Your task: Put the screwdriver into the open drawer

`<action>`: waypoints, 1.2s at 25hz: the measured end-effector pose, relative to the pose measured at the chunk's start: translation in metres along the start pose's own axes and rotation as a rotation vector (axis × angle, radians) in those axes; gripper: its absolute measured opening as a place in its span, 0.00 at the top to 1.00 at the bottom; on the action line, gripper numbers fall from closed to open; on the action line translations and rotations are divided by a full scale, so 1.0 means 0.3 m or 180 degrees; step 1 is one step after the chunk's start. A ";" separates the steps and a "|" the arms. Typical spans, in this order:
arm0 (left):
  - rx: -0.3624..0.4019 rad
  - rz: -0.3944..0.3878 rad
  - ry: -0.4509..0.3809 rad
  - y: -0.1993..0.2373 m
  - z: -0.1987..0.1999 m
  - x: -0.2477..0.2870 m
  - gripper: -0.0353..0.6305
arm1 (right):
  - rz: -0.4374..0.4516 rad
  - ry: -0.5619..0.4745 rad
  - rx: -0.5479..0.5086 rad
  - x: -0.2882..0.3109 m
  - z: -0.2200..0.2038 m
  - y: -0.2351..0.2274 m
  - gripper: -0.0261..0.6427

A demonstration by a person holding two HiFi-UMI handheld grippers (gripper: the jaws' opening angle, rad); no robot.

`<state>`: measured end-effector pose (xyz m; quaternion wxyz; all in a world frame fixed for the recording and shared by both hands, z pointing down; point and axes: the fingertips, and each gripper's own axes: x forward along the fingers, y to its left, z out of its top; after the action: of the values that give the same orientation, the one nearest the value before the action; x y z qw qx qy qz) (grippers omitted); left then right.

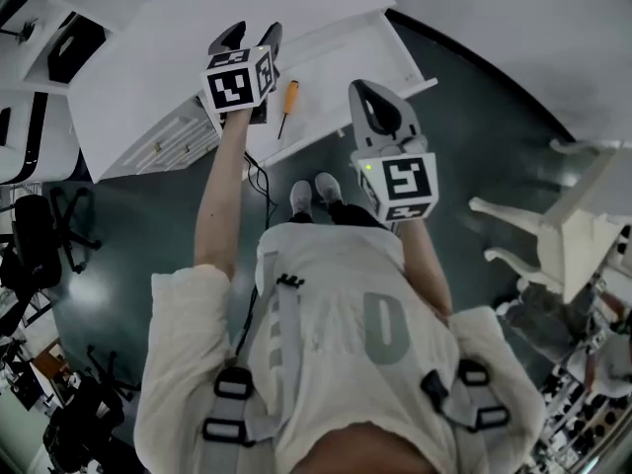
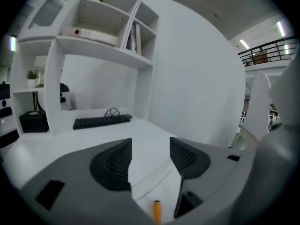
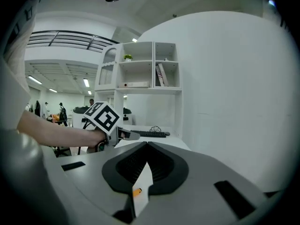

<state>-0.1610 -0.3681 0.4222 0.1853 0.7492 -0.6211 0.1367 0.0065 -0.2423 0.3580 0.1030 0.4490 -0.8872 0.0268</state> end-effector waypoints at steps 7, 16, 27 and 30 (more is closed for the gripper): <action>0.0065 0.0167 -0.1078 0.032 0.302 -0.337 0.64 | 0.0143 -0.0268 -0.0004 0.019 0.127 0.060 0.95; 0.0264 0.0489 -0.1887 0.017 0.445 -0.711 0.77 | 0.0415 -0.0527 -0.0089 0.046 0.249 0.169 0.95; 0.0293 0.0983 -0.1894 0.041 0.273 -0.829 0.94 | 0.0427 -0.0642 -0.0054 0.081 0.275 0.200 0.95; 0.0306 0.1035 -0.1782 0.059 0.220 -0.819 0.94 | 0.0455 -0.0622 0.0043 0.085 0.264 0.196 0.95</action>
<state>-0.2272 -0.1841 0.2583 -0.0525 0.6566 -0.7522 -0.0176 -0.0679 -0.2384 0.2885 0.0110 0.3858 -0.9225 -0.0039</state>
